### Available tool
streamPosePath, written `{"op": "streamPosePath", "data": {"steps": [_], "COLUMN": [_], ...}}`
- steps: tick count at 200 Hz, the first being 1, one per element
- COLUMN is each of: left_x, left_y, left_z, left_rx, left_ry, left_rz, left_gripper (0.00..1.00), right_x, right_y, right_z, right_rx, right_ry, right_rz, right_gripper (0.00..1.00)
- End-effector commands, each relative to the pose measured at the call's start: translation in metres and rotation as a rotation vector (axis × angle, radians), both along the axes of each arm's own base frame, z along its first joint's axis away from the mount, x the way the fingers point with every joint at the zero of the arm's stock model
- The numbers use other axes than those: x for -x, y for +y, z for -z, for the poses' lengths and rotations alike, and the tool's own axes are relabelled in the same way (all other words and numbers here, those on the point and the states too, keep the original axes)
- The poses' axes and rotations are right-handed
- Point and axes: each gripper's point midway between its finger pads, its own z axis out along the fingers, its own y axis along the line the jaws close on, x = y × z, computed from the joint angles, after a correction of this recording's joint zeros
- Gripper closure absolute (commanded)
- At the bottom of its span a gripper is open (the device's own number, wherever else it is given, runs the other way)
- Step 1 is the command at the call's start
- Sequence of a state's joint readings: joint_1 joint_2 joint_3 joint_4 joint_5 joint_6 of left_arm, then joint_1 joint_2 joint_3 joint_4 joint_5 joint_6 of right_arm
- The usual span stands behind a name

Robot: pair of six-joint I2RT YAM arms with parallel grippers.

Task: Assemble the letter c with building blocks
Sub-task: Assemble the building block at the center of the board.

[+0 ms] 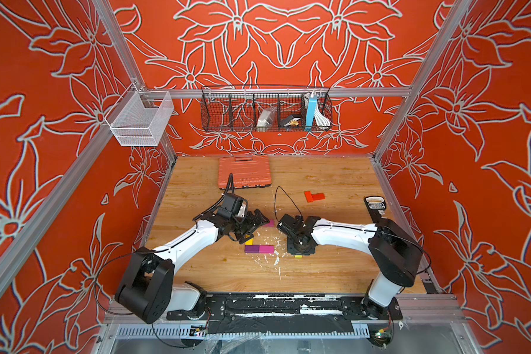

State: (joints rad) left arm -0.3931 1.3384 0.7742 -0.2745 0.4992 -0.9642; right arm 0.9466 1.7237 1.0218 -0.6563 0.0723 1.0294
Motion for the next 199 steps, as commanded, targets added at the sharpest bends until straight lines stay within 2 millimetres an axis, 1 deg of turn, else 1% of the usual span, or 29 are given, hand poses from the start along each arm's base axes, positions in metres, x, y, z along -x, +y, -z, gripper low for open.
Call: {"op": "streamPosePath", "data": {"steps": [1, 199], "left_x": [-0.0015, -0.0008], "left_y": [-0.0027, -0.003], "left_z": [-0.0012, -0.0001], "left_rx": [0.006, 0.007], "left_ry": [-0.004, -0.002], "left_rz": [0.005, 0.004], "left_gripper": [0.01, 0.02], "right_x": [-0.0019, -0.0036], "right_y": [-0.0118, -0.0115], "right_z": [0.0186, 0.0199], "right_rx": [0.057, 0.064], "right_ry": [0.025, 0.027], "right_rz": [0.009, 0.005], "right_gripper": [0.72, 0.7]}}
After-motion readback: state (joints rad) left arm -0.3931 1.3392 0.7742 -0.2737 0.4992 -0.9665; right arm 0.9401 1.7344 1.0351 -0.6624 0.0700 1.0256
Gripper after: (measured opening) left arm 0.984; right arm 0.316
